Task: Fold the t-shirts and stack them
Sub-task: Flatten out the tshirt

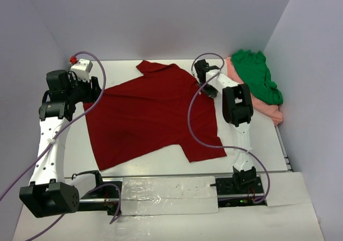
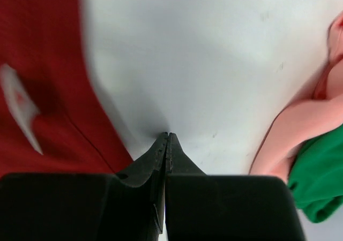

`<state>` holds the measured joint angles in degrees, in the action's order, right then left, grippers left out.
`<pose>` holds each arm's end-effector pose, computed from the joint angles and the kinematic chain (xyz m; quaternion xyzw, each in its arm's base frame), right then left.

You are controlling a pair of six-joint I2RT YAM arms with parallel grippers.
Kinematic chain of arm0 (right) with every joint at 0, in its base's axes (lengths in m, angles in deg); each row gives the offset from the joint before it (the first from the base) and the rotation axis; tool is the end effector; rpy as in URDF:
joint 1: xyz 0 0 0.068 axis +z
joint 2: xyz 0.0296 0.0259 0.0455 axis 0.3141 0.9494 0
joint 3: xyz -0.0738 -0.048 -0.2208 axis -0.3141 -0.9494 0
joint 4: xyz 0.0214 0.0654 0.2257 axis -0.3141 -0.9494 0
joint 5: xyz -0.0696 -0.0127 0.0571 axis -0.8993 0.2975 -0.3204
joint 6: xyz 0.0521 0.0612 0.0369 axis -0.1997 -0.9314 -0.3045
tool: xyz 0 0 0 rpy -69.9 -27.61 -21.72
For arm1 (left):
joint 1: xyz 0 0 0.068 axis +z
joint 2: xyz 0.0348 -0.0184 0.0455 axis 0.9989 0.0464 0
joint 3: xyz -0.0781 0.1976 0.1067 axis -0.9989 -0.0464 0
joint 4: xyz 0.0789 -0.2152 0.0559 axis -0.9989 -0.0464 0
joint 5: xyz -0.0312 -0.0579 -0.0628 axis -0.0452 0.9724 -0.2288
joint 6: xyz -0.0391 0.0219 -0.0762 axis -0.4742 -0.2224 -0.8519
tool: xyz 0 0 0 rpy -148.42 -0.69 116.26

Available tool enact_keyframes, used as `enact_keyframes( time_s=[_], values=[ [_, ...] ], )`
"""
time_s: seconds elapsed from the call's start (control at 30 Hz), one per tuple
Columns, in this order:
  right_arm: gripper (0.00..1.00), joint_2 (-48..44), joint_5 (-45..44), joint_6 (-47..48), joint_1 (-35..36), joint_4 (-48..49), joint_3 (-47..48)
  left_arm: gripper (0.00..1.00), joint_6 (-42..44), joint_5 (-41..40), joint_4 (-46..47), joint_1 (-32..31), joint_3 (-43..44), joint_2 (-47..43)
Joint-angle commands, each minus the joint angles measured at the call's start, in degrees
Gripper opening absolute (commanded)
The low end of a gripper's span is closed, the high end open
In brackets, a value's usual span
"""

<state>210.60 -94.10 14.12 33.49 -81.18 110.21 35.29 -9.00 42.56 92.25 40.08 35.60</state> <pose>0.4373 0.0871 0.0951 -0.2938 0.9241 -0.2060 0.1312 0.2620 -0.0044 0.3167 0.1104 0.8491 -0.0930 0.5082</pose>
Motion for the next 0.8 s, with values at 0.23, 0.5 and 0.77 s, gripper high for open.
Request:
enact_keyframes(
  time_s=[0.23, 0.5, 0.77],
  values=[
    [0.0, -23.74, 21.16, -4.31, -0.68, 22.68, -16.19, 0.61, -0.96, 2.55, 6.25, -0.07, -4.13, -0.82],
    [0.0, -20.87, 36.64, -7.66, 0.2, 13.16, -7.43, 0.61, -1.22, 2.56, 7.92, -0.16, -6.07, -0.38],
    [0.0, -4.62, 37.71, -8.19, 1.6, -0.05, 5.84, 0.61, -0.52, 2.29, 6.87, -0.16, -4.49, 1.2]
  ],
)
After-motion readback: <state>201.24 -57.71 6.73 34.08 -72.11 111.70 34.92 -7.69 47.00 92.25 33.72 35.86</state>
